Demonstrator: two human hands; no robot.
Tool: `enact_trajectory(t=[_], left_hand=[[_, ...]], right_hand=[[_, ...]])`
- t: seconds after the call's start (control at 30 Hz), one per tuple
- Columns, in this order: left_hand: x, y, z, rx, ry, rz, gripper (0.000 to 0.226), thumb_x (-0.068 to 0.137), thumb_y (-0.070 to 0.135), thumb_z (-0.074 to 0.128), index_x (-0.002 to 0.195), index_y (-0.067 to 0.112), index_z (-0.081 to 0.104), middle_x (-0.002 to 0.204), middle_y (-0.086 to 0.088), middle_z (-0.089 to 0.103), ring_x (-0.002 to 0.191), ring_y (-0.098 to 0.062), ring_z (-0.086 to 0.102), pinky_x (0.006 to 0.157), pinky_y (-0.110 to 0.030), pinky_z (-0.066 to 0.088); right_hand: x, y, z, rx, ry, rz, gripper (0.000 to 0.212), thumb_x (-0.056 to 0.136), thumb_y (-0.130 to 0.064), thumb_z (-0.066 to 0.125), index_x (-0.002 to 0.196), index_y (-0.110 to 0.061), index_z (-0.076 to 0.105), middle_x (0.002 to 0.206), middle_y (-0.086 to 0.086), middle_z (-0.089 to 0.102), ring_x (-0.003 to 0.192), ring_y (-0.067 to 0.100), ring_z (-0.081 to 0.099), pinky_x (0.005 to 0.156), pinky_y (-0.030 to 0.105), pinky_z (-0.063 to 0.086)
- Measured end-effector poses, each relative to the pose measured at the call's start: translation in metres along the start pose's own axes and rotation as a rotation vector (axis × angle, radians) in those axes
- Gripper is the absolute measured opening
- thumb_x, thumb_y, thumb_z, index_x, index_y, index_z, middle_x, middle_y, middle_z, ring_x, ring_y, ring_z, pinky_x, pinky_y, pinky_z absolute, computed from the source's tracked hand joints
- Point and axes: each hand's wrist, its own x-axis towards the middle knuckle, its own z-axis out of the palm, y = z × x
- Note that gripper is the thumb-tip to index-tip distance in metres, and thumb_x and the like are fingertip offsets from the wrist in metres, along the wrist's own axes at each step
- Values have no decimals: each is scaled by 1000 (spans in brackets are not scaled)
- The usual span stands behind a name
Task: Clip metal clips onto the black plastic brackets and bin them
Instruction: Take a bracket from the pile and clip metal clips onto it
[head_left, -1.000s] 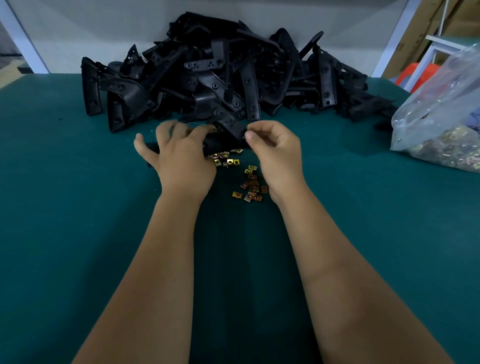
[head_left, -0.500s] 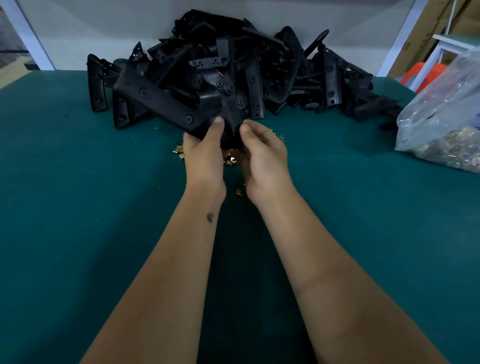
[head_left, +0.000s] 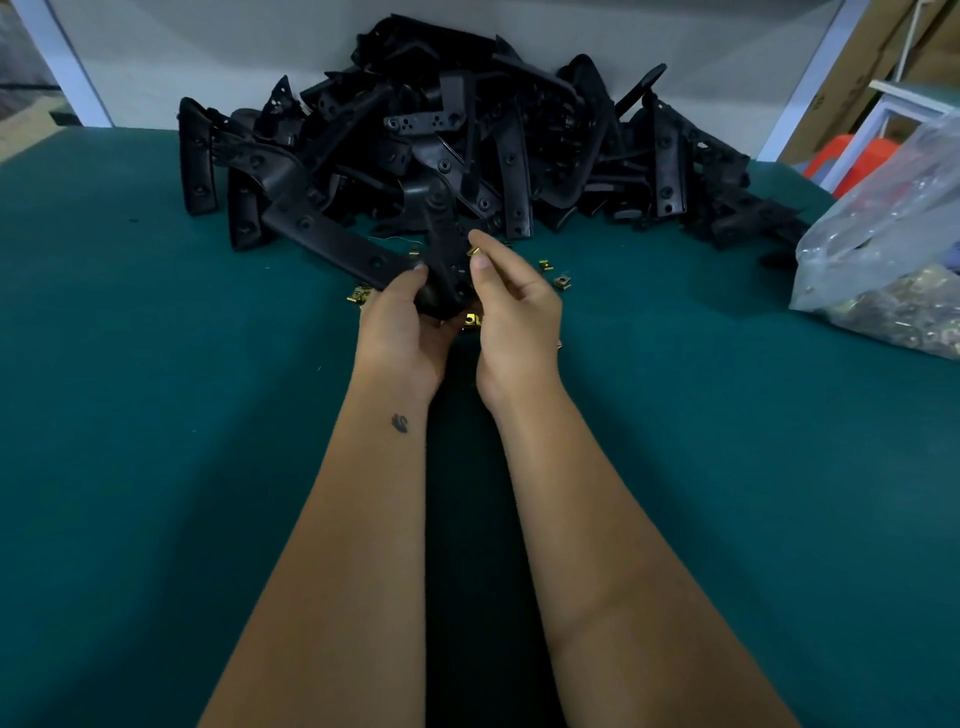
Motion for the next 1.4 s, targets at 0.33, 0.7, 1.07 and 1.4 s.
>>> enact_trajectory(t=[0.33,0.7,1.07,1.4], left_hand=[[2,11,-7,231,-125,-6,18,96,13,57,114,11,60,88,-1,73,77,-12,71,59,-27,56],[-2,9,-5,272,-121,6,34,91,18,69,123,13,61,100,-1,75,86,-14,72,63,-26,56],[-3,9,-3,300,-112,-6,43,91,18,68,132,10,58,107,-3,72,90,-15,69,64,-26,56],[-7,8,-2,322,-162,13,39,87,20,74,122,14,61,104,0,75,95,-15,71,76,-31,58]], right_hand=[[2,-8,-11,45,-25,48,13,89,1,66,93,-9,72,96,8,72,98,22,66,100,39,52],[3,-16,-23,37,-2,29,16,91,2,64,93,-12,73,84,5,68,75,10,63,76,23,54],[6,-17,-25,96,7,63,14,92,2,62,90,-9,71,79,6,70,72,13,66,72,23,54],[5,-16,-22,74,28,20,18,87,5,67,88,-12,70,88,9,69,85,19,65,80,27,53]])
